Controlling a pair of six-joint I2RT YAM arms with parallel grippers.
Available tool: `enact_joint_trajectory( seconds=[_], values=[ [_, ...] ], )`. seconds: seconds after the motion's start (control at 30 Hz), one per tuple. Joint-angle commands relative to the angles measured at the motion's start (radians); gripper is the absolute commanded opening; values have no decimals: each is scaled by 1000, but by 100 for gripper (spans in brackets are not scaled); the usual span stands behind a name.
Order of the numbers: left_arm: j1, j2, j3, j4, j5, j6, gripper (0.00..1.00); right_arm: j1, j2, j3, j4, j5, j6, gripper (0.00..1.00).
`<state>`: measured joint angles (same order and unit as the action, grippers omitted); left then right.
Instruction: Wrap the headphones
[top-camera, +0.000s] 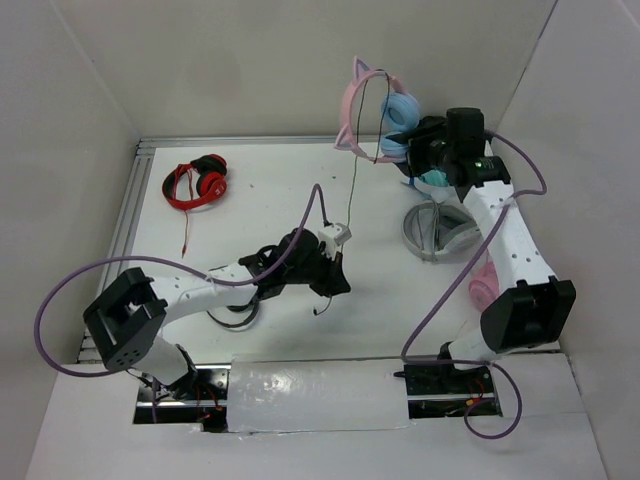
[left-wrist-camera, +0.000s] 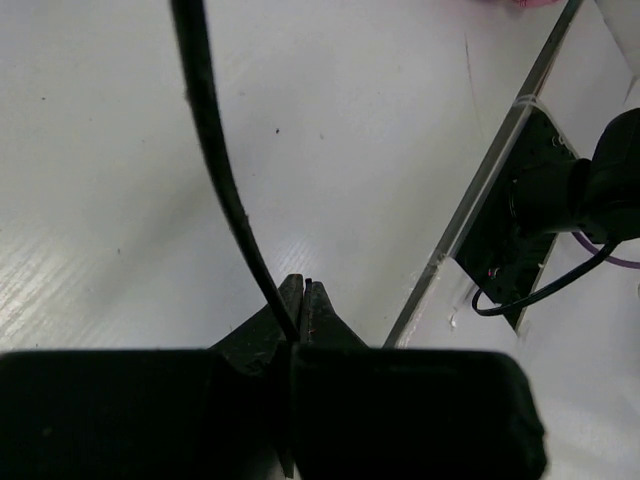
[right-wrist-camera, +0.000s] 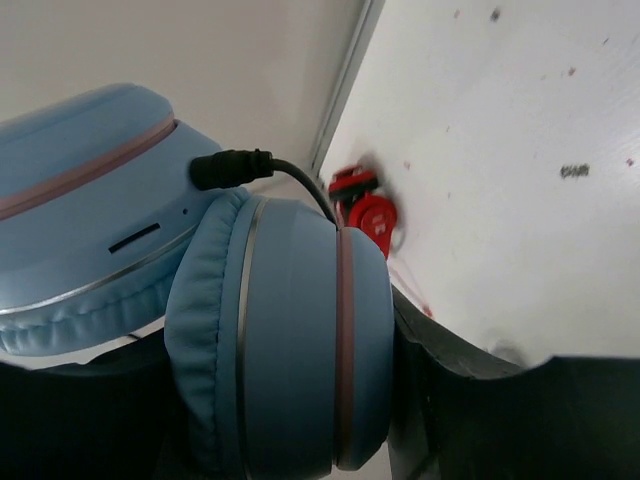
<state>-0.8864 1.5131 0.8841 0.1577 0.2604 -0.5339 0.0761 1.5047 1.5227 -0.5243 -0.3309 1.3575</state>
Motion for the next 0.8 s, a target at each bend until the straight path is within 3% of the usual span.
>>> enact_joint_trajectory(
  seconds=[0.0, 0.07, 0.2, 0.3, 0.37, 0.47, 0.57, 0.7, 0.77],
  values=[
    [-49, -50, 50, -21, 2, 9, 0, 74, -107, 68, -9, 408, 65, 0],
    [-97, -97, 68, -88, -74, 9, 0, 125, -109, 79, -92, 556, 90, 0],
    [-166, -174, 78, -144, -98, 28, 0, 215, -118, 25, -103, 830, 155, 0],
    [-194, -223, 101, -233, -142, 17, 0, 278, -59, 83, -201, 997, 164, 0],
    [-195, -273, 105, -251, -151, 29, 0, 303, -26, 111, -276, 1064, 148, 0],
    [-195, -343, 118, -280, -173, 86, 0, 352, 32, 68, -217, 1148, -31, 0],
    [-194, -387, 168, -362, -245, 122, 0, 407, 99, 62, -247, 1248, -98, 0],
    [-192, -392, 263, -447, -358, 150, 0, 471, 195, 148, -431, 1346, -58, 0],
    [-191, -381, 323, -492, -383, 169, 0, 508, 225, 174, -431, 1389, -115, 0]
  ],
)
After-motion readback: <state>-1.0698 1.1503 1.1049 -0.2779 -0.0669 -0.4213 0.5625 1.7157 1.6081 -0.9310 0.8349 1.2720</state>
